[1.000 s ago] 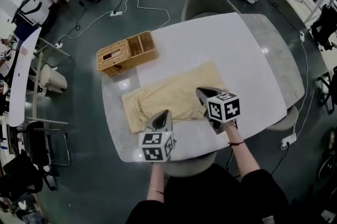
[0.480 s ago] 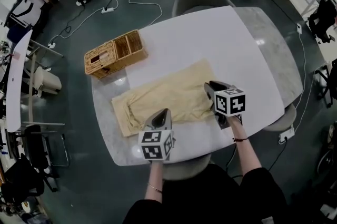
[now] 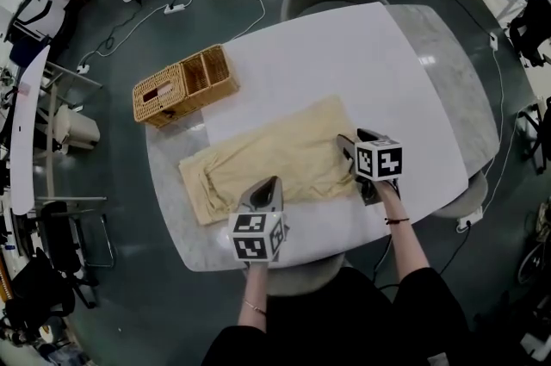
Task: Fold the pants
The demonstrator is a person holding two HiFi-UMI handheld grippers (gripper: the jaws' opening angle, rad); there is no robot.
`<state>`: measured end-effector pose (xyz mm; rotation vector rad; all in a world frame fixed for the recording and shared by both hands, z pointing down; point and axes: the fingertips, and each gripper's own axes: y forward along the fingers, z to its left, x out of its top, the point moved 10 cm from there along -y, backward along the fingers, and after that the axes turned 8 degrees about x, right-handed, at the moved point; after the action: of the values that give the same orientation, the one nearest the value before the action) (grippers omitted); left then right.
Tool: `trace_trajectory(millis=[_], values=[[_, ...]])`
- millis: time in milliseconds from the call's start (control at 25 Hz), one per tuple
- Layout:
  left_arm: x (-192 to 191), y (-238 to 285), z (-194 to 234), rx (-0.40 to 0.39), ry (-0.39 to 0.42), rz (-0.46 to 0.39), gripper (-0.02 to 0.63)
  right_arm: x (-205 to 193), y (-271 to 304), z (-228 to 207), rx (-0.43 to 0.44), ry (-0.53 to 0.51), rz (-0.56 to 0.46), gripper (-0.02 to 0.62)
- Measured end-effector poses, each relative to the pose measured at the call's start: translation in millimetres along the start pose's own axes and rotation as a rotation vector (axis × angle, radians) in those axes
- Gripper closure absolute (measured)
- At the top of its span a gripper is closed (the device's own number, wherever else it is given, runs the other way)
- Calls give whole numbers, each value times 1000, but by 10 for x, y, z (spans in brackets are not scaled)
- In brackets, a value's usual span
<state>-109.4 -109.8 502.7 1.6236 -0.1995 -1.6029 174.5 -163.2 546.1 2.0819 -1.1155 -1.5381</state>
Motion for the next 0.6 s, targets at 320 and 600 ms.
trace_trajectory(millis=[320,600], values=[[14,9,30,17,-11,9,598,-2,108,-87,14,53,51,393],[-2,-30,54,36,-14,1,598,-17,149,-45,22,11,91,476]])
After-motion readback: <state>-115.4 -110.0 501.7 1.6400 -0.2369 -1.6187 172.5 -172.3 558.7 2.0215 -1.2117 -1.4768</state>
